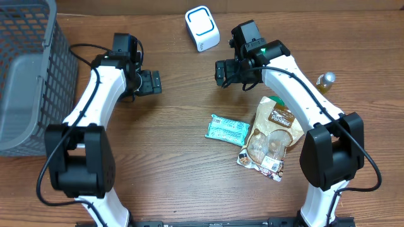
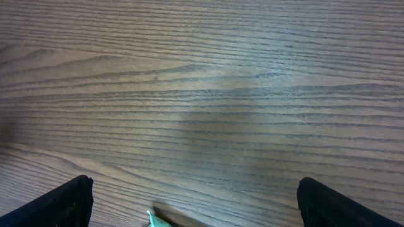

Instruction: Scan the item barcode

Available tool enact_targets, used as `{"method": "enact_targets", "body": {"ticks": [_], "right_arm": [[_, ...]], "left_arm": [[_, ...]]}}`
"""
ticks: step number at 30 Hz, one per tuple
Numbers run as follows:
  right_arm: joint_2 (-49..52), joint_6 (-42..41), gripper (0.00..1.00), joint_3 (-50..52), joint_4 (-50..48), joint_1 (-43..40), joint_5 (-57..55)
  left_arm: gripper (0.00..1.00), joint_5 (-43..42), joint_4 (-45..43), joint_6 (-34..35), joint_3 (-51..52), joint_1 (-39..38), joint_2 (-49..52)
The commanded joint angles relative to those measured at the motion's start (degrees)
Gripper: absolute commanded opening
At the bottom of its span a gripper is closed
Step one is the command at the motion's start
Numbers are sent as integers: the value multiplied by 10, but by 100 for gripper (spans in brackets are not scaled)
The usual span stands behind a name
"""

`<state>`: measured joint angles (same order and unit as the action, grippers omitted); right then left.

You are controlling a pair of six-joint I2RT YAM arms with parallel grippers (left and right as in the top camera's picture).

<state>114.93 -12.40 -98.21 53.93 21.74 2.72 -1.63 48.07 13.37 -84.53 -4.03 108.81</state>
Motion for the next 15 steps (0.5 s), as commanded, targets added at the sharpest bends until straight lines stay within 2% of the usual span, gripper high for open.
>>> {"method": "enact_targets", "body": {"ticks": [1,8,15], "right_arm": [[0,-2,100,0,-3,-3,-3],[0,-2,100,0,-3,-3,-3],[0,-2,100,0,-3,-3,-3]], "left_arm": [[100,3,-1,-1,-7,-2,-101],[99,3,-1,-1,-7,-1,-294],[100,69,9,-4,-7,-1,-457]]}}
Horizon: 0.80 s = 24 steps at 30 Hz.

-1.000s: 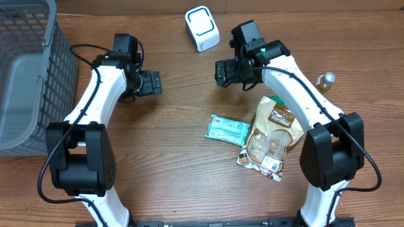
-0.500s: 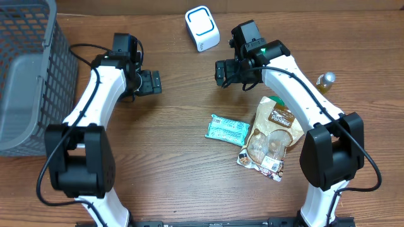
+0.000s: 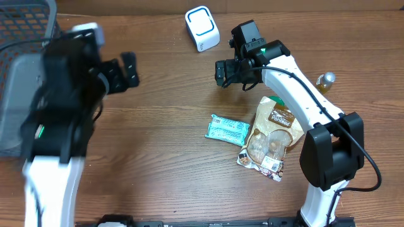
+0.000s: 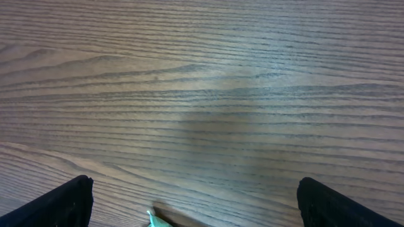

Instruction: Scan the item barcode

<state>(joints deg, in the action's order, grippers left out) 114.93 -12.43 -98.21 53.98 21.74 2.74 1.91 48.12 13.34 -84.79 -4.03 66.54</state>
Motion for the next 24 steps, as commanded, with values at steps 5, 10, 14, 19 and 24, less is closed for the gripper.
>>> {"method": "enact_targets", "body": {"ticks": [5,10,14,19,24], "right_arm": [[0,-2,100,0,-4,-3,-3],[0,-2,100,0,-4,-3,-3],[0,-2,100,0,-4,-3,-3],[0,-2,100,0,-4,-3,-3],[0,-2,100,0,-4,-3,-3]], "left_arm": [[100,30,108,-5,-4,-1,-92],[100,-8,150,-4,34,-1,-130],[99,-16,87,0,123,-1,-181],[100,-19,-79,36,291,-1,-259],[100,-20,-308,58,453,-1,-343]]}}
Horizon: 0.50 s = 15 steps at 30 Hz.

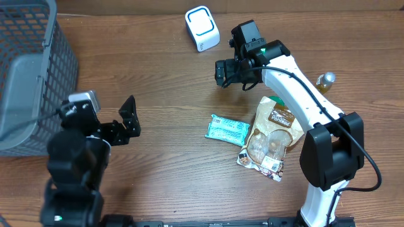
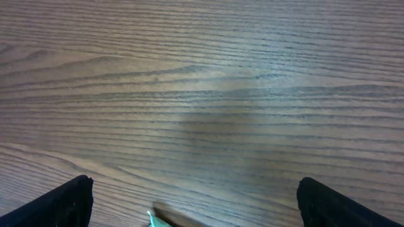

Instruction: Scan the item barcode

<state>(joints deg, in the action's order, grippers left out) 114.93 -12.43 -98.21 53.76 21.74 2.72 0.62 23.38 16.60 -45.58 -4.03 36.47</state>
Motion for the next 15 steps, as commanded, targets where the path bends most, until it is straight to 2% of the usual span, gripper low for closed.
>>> {"method": "enact_targets", "body": {"ticks": [1,3,7,10,15], "right_arm": [[0,-2,100,0,-2,-3,-3],[0,-2,100,0,-2,-3,-3],[0,-2,100,0,-2,-3,-3],[0,-2,100,0,-2,-3,-3],[0,-2,100,0,-2,-3,-3]], "left_arm": [[100,-7,-105,29,88,-1,-58],[100,-7,-205,30,147,-1,-95],[100,-6,-343,29,240,-1,-158],[100,-7,-384,30,289,-1,-198],[100,-6,-388,29,338,-1,-249]]}}
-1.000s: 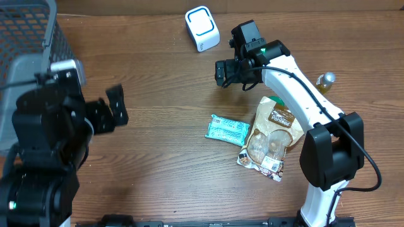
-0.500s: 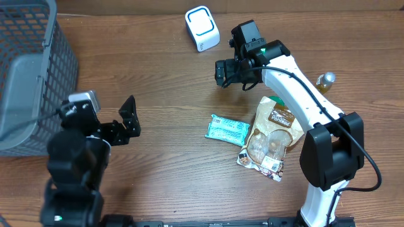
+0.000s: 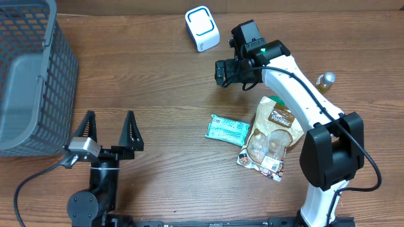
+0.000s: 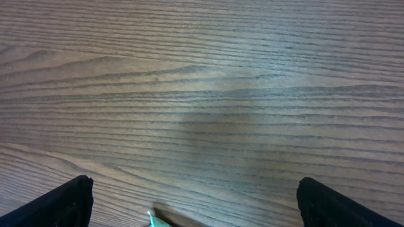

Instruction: Scan the item barcode

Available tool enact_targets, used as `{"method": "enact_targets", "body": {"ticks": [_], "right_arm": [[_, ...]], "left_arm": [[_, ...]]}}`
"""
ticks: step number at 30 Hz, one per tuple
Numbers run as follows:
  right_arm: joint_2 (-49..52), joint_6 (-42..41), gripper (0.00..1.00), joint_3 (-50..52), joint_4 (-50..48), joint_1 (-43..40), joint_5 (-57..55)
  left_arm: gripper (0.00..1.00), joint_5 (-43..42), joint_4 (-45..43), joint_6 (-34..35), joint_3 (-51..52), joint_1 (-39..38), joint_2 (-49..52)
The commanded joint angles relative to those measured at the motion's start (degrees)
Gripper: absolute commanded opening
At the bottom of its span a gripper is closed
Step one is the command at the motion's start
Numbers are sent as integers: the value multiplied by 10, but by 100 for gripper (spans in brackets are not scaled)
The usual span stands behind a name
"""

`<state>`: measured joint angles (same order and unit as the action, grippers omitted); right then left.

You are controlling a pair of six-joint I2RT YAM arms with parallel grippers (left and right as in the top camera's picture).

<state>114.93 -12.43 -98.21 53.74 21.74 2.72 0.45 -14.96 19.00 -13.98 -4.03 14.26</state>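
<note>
The white scanner (image 3: 202, 28) with a blue ring stands at the back of the table. A teal bar packet (image 3: 227, 129) lies flat in the middle, and a snack pouch (image 3: 273, 137) lies just right of it. My right gripper (image 3: 222, 72) hovers open between scanner and packet, holding nothing. In the right wrist view its fingers (image 4: 69, 202) sit far apart over bare wood, with only a teal packet corner (image 4: 153, 219) at the bottom edge. My left gripper (image 3: 109, 129) is at the front left, open and empty.
A grey mesh basket (image 3: 31, 69) fills the far left. A small golden bottle (image 3: 326, 79) stands by the right arm. The left arm's base and cable (image 3: 38, 183) sit at the front left edge.
The left arm has drawn back further toward the front edge, and its fingers now stand spread wide. The right arm and the items have not moved.
The left gripper was first stretched out over the back left of the table. Then it was blurred near the basket, then low at the front left, and now it is folded back by its base. The right gripper stayed open throughout.
</note>
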Motion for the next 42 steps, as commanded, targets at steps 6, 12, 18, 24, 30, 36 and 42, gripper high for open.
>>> {"method": "enact_targets", "body": {"ticks": [6,12,18,24,30,36,42], "right_arm": [[0,-2,100,0,-1,-3,-3],[0,-2,100,0,-1,-3,-3],[0,-2,100,0,-1,-3,-3],[0,-2,100,0,-1,-3,-3],[0,-2,100,0,-1,-3,-3],[0,-2,100,0,-1,-3,-3],[0,-2,100,0,-1,-3,-3]], "left_arm": [[99,2,-5,5,70,-1,-92],[99,2,-5,5,113,0,-140],[100,0,4,5,137,6,-141],[99,-1,55,3,137,31,-141],[100,-1,167,-38,137,34,-141],[99,-14,195,-117,137,34,-141],[99,-13,194,-117,137,33,-140]]}}
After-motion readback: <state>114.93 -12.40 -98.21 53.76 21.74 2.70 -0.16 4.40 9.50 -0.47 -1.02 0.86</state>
